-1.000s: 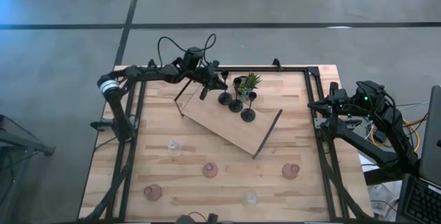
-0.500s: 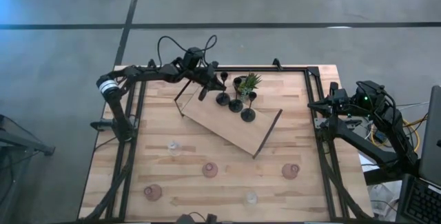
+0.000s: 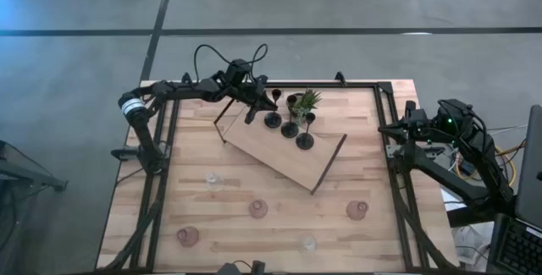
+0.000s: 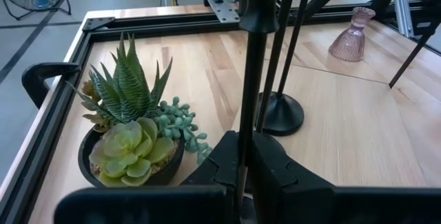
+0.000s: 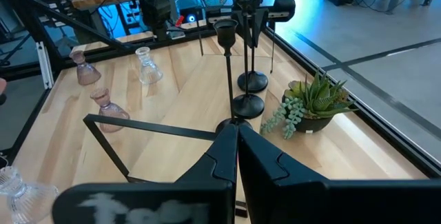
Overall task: Pick & Place candle stick holders
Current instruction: Put the black candle holder on the shelf
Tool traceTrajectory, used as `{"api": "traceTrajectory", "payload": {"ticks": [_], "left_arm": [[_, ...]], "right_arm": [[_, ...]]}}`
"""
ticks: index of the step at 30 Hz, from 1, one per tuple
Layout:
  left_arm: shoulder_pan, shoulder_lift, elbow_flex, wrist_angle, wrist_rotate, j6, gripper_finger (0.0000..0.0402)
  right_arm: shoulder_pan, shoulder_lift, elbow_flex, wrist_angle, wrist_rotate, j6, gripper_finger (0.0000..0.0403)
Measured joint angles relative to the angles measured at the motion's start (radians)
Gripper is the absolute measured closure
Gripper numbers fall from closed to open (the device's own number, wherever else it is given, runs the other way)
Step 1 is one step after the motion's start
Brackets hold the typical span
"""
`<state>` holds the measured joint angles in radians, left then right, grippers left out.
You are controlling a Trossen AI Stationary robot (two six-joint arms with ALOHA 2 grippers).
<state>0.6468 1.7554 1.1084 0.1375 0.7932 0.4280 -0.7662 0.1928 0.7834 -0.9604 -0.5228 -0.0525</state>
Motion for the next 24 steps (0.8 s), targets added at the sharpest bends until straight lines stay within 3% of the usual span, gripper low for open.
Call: {"api": "traceTrajectory", "payload": {"ticks": [10, 17, 24], "left_arm": [[0.000, 0.000, 0.000, -0.014, -0.001, -0.010, 0.0385], [0.000, 0.000, 0.000, -0.015, -0.006, -0.014, 0.0344], [-0.001, 0.000, 0.000, -0.017, -0.006, -0.048, 0.0335]], "right_arm": [[0.000, 0.000, 0.000, 0.000, 0.000, 0.000, 0.0394], [0.000, 0.000, 0.000, 0.000, 0.000, 0.000, 0.0394], [0.000, 0.000, 0.000, 0.000, 0.000, 0.000, 0.0394]]}}
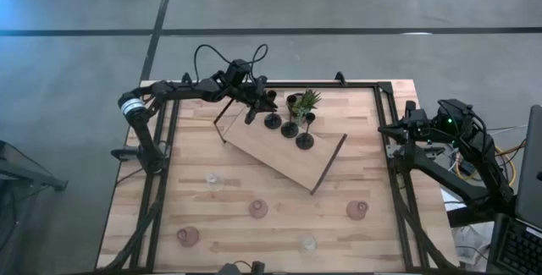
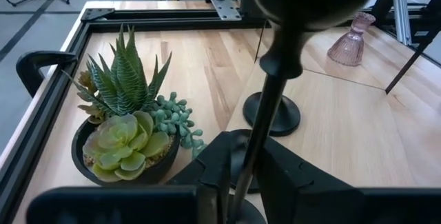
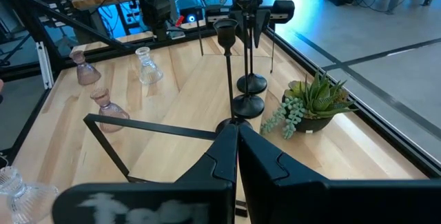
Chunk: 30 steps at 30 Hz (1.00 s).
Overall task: Pick & Place candle stick holders
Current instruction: Put the black candle holder on the shelf
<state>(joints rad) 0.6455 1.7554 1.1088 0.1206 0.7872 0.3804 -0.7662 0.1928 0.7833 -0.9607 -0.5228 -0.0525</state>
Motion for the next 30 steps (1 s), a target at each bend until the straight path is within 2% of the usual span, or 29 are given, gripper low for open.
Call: {"api": "traceTrajectory", "payload": {"ticks": [25, 30], "left_arm": [[0.000, -0.008, 0.001, -0.038, -0.015, 0.007, 0.0331], [0.000, -0.008, 0.011, -0.044, -0.021, 0.001, 0.0299]], "right_arm": [[0.000, 0.000, 0.000, 0.000, 0.000, 0.000, 0.0394], [0.000, 0.000, 0.000, 0.000, 0.000, 0.000, 0.0394]]}}
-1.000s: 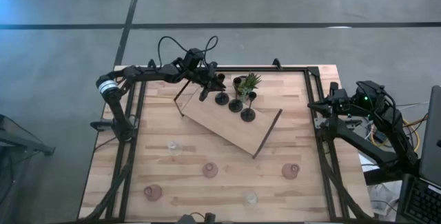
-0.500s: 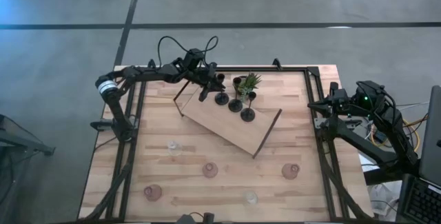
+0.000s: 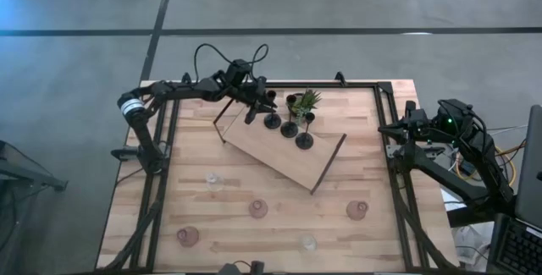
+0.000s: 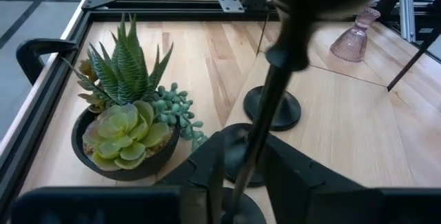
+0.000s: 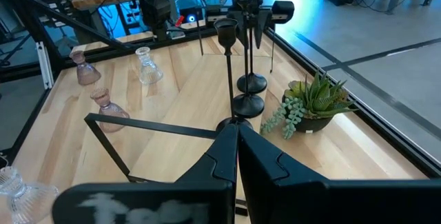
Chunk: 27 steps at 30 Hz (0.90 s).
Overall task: Pick & Place candle stick holders
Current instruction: Put the black candle holder on the shelf
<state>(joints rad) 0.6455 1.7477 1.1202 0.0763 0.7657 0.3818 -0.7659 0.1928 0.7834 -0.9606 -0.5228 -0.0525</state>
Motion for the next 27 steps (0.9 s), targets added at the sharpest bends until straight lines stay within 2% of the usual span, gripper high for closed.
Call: {"api": "traceTrajectory", "payload": {"ticks": [7, 18, 27], "left_arm": [[0.001, 0.001, 0.012, -0.001, -0.009, 0.010, 0.0246], [-0.002, -0.004, 0.012, 0.001, -0.008, 0.039, 0.0246], [-0.012, -0.065, 0.013, -0.022, -0.032, 0.062, 0.0246]], "right_arm": [[0.000, 0.000, 0.000, 0.000, 0.000, 0.000, 0.0394], [0.000, 0.000, 0.000, 0.000, 0.000, 0.000, 0.0394], [0.000, 0.000, 0.000, 0.000, 0.000, 0.000, 0.0394]]}}
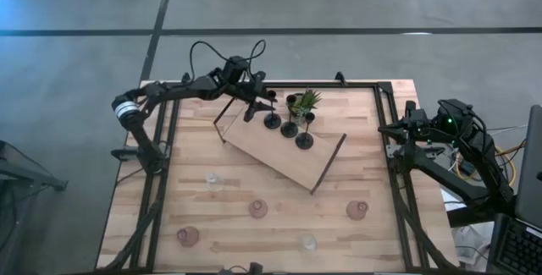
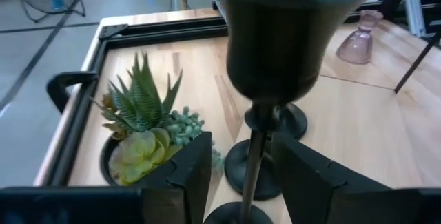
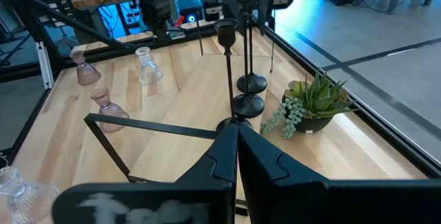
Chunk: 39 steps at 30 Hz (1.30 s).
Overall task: Pick & Place candle stick holders
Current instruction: Put the black candle holder on the shelf, then put the middle pink glass candle holder on the shelf
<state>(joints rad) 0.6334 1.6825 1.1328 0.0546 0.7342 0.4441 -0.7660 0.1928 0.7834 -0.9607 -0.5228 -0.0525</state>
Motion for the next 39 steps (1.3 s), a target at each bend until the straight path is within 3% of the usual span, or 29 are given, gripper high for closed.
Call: {"api": "traceTrajectory", "payload": {"ticks": [9, 17, 26, 33, 35, 39], "left_arm": [[0.001, -0.104, 0.000, -0.221, -0.181, 0.083, 0.0246], [-0.001, -0.261, 0.000, -0.321, -0.204, 0.081, 0.0248], [-0.023, -0.565, 0.000, -0.380, -0.254, -0.109, 0.0248], [-0.184, -0.778, 0.000, -0.498, -0.277, -0.173, 0.0248], [-0.262, -0.826, 0.000, -0.524, -0.341, -0.213, 0.0248], [-0.467, -0.876, -0.007, -0.535, -0.572, -0.286, 0.0248]], "right_arm": [[0.000, 0.000, 0.000, 0.000, 0.000, 0.000, 0.0394], [0.000, 0.000, 0.000, 0.000, 0.000, 0.000, 0.0394], [0.000, 0.000, 0.000, 0.000, 0.000, 0.000, 0.0394], [0.000, 0.000, 0.000, 0.000, 0.000, 0.000, 0.0394], [0.000, 0.000, 0.000, 0.000, 0.000, 0.000, 0.0394], [0.000, 0.000, 0.000, 0.000, 0.000, 0.000, 0.0394]]}}
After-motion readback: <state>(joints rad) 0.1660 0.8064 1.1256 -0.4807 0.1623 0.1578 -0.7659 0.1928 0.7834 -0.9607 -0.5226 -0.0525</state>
